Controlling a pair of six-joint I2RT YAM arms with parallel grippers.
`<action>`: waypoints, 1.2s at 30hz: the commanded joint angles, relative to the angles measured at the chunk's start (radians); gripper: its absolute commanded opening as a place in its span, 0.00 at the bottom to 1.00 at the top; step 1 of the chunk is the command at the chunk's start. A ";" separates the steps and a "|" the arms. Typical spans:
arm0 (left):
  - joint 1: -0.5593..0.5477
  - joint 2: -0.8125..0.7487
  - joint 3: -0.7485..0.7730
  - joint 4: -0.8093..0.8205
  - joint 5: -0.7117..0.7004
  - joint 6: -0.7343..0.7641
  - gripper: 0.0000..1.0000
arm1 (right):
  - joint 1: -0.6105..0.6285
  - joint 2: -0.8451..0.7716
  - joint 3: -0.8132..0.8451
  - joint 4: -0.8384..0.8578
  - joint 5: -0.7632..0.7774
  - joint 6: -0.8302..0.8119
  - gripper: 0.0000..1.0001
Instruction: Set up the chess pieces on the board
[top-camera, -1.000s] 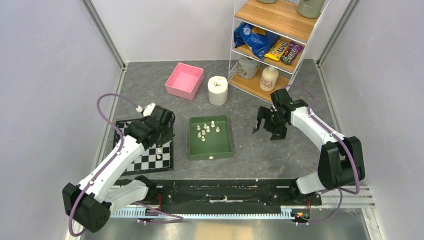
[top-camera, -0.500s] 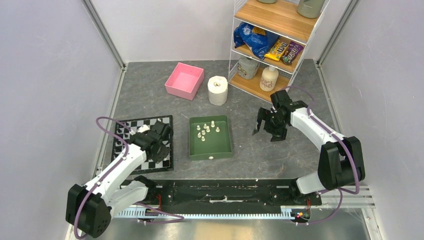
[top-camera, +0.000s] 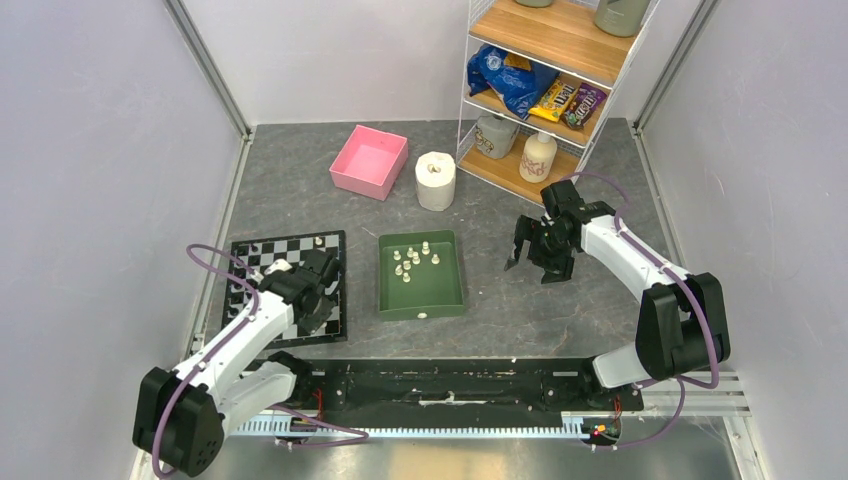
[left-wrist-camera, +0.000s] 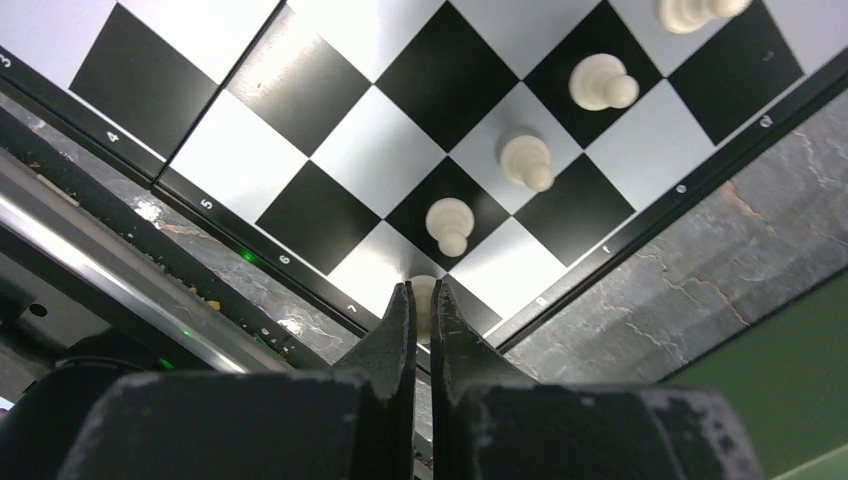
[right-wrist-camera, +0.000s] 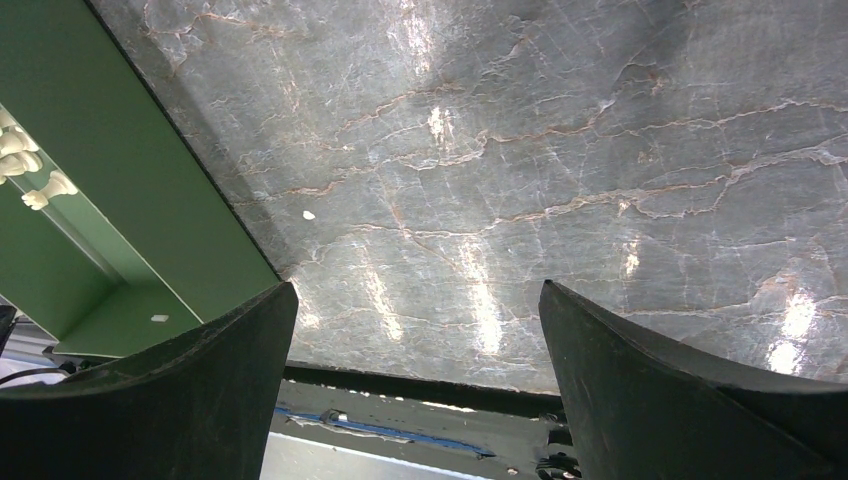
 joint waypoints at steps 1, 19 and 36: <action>0.010 -0.015 -0.023 0.005 -0.038 -0.075 0.02 | 0.000 -0.019 0.003 0.016 -0.010 -0.014 0.99; 0.017 -0.022 -0.023 -0.009 -0.086 -0.119 0.02 | 0.001 -0.016 0.005 0.018 -0.012 -0.016 0.99; 0.014 -0.035 -0.028 -0.041 -0.071 -0.220 0.02 | 0.000 -0.002 0.002 0.018 -0.010 -0.043 0.99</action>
